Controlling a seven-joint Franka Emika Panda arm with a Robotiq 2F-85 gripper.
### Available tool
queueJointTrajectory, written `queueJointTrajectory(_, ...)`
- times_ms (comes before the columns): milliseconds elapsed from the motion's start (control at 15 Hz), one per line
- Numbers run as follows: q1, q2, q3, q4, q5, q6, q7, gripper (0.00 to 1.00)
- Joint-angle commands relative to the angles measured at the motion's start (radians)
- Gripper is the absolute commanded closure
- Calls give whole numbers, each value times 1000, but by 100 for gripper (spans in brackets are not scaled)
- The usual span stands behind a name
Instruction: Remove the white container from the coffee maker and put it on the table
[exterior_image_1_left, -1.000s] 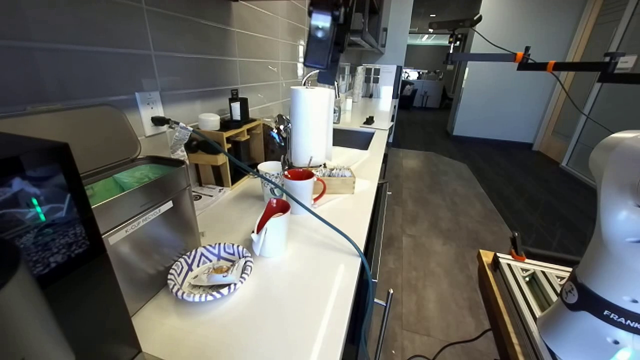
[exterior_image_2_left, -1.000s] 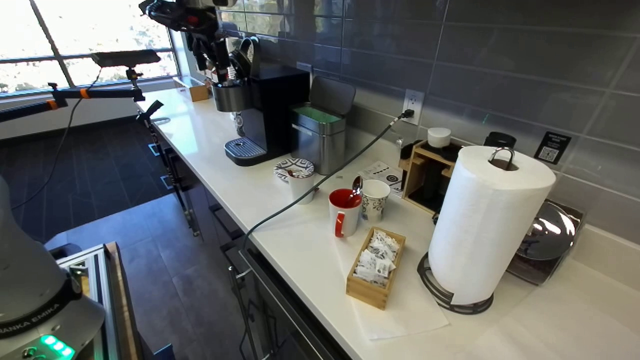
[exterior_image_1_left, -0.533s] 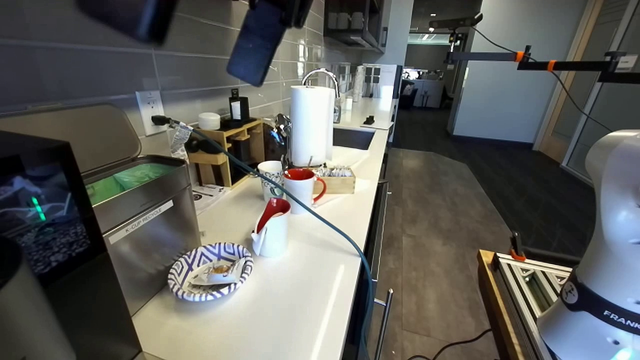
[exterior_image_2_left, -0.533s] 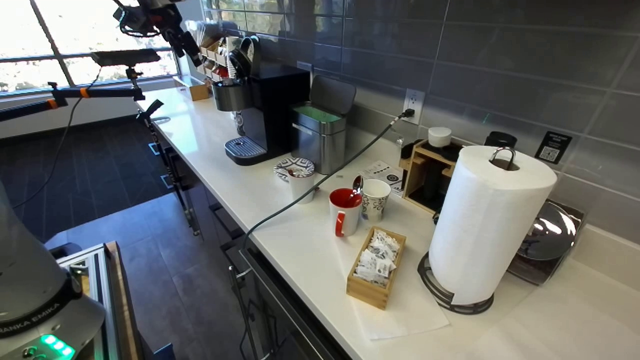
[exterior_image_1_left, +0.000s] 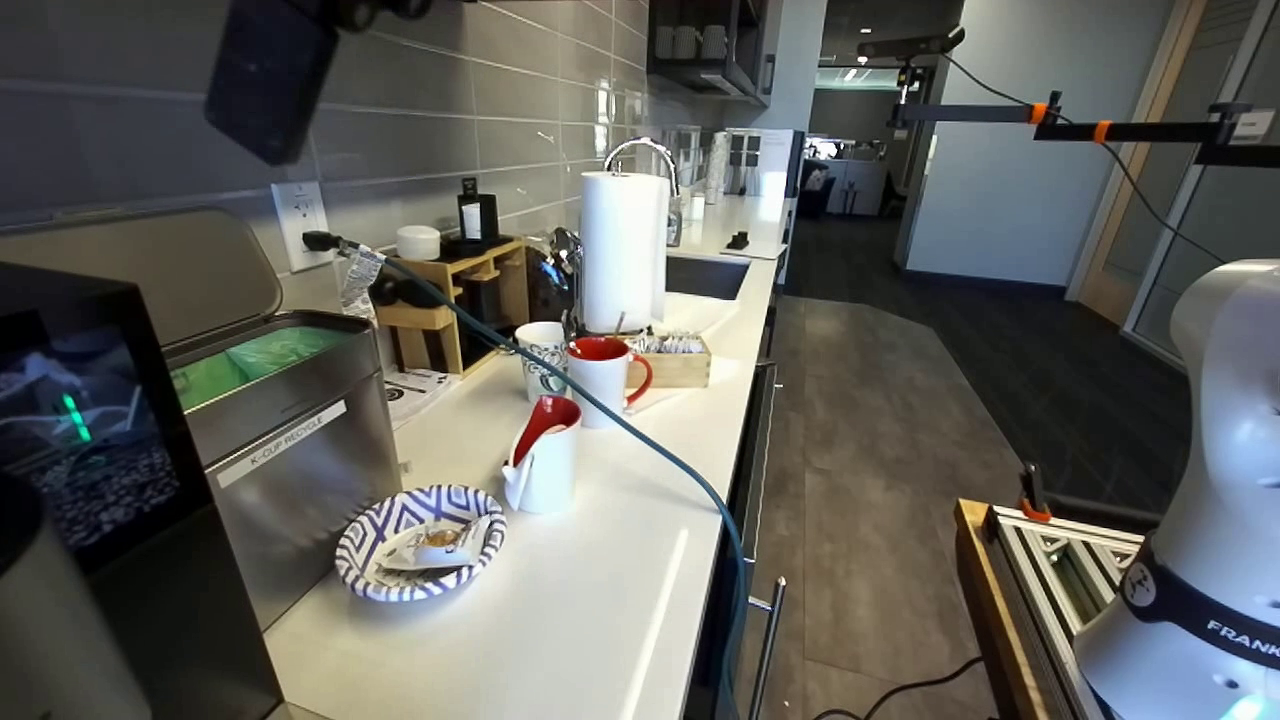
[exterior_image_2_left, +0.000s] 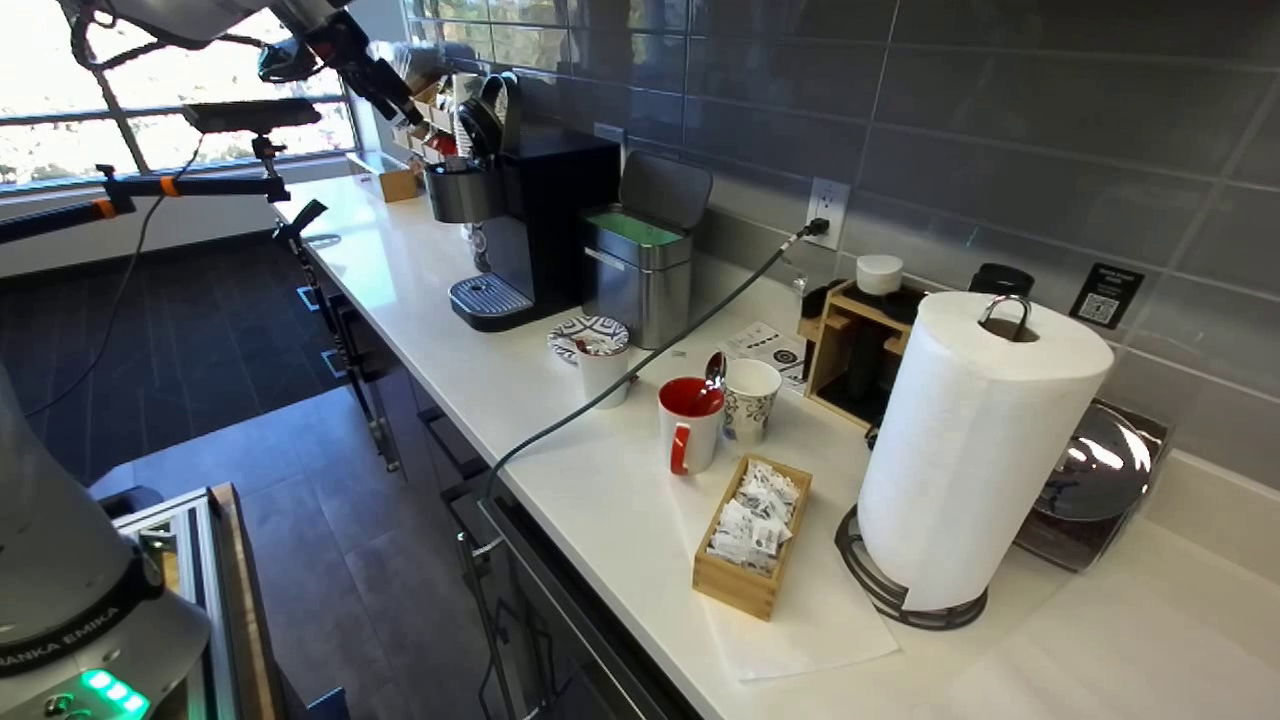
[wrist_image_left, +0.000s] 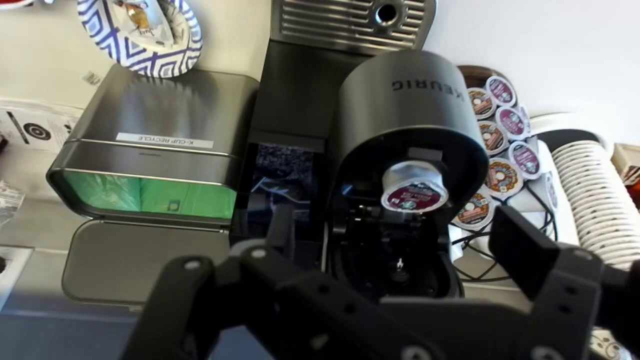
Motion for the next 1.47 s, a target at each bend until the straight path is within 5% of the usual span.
queueJointTrajectory(0, 57, 117, -36, 149, -38, -120, -56, 0)
queueJointTrajectory(67, 61, 55, -59, 68, -29, -49, -16, 0)
queueJointTrajectory(867, 90, 108, -76, 135, -26, -92, -52, 0)
queueJointTrajectory(1400, 169, 221, -109, 324, -2, -305, 63, 0)
